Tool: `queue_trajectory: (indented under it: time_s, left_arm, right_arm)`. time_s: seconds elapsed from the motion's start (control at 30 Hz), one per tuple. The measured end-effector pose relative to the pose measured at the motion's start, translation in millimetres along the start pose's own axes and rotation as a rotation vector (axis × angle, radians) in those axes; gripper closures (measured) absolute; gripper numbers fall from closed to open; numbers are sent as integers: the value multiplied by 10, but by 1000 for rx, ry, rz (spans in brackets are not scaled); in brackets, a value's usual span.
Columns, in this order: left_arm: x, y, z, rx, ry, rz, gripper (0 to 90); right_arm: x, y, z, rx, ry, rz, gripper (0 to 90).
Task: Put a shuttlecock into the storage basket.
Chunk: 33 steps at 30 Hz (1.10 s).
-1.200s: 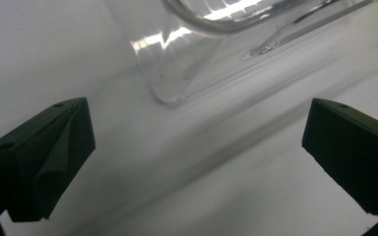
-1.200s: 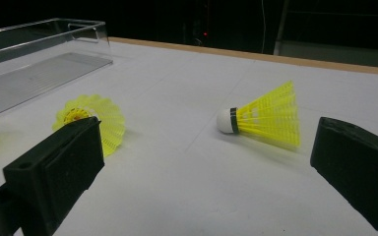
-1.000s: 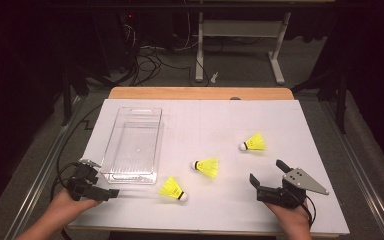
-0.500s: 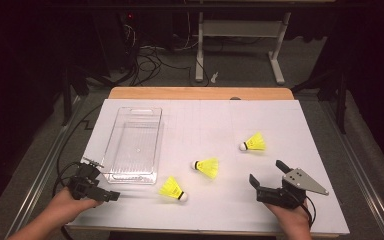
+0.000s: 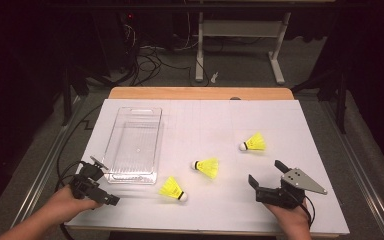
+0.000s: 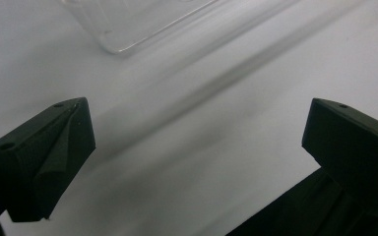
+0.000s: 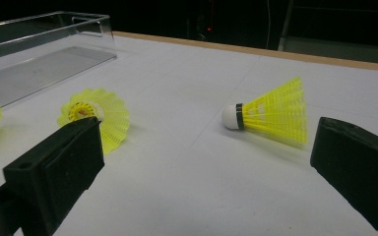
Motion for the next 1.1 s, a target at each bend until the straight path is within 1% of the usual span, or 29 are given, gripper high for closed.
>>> queue_trajectory:
  time_s: [0.2, 0.23, 0.27, 0.37, 0.5, 0.63, 0.73, 0.97, 1.03, 1.1]
  left_arm:
    - [1, 36, -12, -7, -42, 16, 7]
    - [1, 42, -21, -14, -54, 21, 7]
    - [-4, 58, -28, -8, -61, 20, 7]
    - [-14, 85, -66, -22, -104, 29, 7]
    - [-23, 120, -84, -23, -126, 39, 7]
    - [-21, 156, -107, -33, -146, 42, 9]
    - [-17, 196, -124, -37, -160, 24, 9]
    - [-31, 288, -169, -57, -189, 6, 12]
    - [-46, 330, -173, -54, -184, -6, 13]
    - [-59, 367, -186, -63, -192, -14, 13]
  right_arm:
    - [2, 0, 2, 0, 1, 2, 1]
    - [3, 1, 2, 0, 1, 3, 1]
    - [3, 1, 2, 0, 1, 3, 1]
    - [2, -6, 2, 3, 0, 4, 1]
    - [5, -15, 3, 5, 0, 6, 1]
    - [10, -19, 2, 4, -2, 8, 1]
    - [13, -19, 2, 4, -2, 8, 1]
    - [11, -30, 1, 6, -2, 9, 1]
    - [11, -31, 1, 7, -1, 9, 1]
    - [11, -32, 0, 7, -2, 9, 1]
Point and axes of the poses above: each handheld gripper's, and its own axes: x roughly backward along the jaws, z roughly out of its top, y roughly to its right, the point moved 5 cm from there along -x, roughly forward along the jaws, and after that the axes turned 12 degrees about -z, right-handed, at the moved point
